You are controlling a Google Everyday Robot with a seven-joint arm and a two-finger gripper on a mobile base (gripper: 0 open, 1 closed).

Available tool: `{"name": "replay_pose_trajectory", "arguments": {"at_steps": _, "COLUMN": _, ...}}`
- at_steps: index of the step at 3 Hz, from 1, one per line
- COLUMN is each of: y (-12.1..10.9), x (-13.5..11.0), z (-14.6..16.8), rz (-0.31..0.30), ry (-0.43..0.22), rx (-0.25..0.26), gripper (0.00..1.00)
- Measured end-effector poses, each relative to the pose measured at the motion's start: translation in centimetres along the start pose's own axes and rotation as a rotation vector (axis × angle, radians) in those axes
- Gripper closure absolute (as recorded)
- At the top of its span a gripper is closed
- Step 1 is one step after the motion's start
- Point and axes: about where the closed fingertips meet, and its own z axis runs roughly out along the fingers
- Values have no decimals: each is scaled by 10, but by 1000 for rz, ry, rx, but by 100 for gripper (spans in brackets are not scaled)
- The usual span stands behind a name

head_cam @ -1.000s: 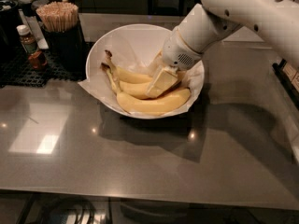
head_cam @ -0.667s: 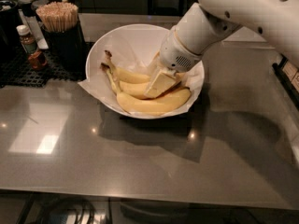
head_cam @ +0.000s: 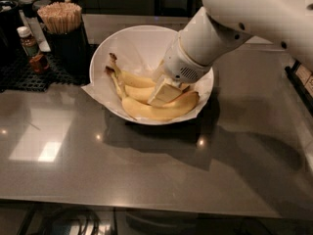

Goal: Pick banana from white bowl

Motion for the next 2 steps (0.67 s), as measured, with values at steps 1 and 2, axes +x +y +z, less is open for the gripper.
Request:
{"name": "replay_pose_trajectory", "arguments": {"at_steps": 1, "y": -3, "x": 9, "z": 2, "rz": 26, "ry": -11, "rx": -1, "gripper": 46}}
{"name": "replay_pose_trajectory", "arguments": {"at_steps": 2, "y": -4, "x": 8, "z": 0, "rz": 26, "ry": -11, "rx": -2, "gripper": 46}}
